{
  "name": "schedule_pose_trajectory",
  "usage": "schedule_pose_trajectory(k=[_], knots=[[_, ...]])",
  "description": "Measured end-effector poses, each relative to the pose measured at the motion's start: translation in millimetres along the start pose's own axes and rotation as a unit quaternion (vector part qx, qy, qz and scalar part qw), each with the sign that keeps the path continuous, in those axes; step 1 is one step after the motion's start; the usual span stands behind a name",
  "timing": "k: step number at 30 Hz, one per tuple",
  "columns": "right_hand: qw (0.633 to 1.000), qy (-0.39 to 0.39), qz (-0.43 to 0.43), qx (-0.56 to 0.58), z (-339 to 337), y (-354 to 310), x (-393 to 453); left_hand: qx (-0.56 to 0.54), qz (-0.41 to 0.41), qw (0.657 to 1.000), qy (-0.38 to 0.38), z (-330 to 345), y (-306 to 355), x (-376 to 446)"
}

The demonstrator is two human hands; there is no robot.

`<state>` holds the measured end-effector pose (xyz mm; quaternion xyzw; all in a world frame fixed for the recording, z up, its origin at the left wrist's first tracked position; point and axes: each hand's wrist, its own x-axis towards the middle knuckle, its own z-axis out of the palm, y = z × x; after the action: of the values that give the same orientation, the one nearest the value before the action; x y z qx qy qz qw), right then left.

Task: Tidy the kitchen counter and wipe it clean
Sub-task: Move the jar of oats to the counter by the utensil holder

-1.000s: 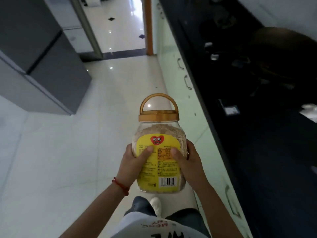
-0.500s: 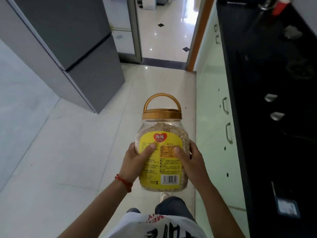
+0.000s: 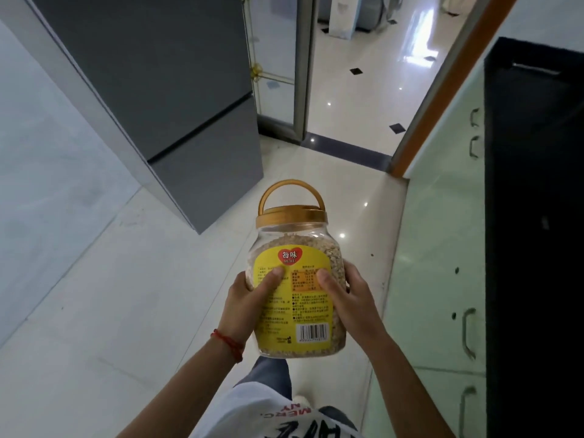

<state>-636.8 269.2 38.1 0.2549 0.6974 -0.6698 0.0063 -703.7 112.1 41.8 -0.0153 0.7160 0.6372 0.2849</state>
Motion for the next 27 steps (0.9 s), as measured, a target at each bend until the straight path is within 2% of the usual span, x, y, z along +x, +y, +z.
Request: schedule_pose_trajectory(k=[7,14,27], knots=[[0.999,0.029,-0.017,0.015,-22.8,-59.6,146.6,0.024,0.018,1.000,-0.009,12.6,76.5,147.1],[0.996,0.071,-0.007,0.051,-61.3,-97.4,245.7,0.061,0.020,0.997,-0.033,46.2,138.6,261.1],[0.990,0.120,0.005,0.071,-230.4,-135.6,431.5,0.098,0.013,0.993,-0.061,209.8,221.8,457.8]])
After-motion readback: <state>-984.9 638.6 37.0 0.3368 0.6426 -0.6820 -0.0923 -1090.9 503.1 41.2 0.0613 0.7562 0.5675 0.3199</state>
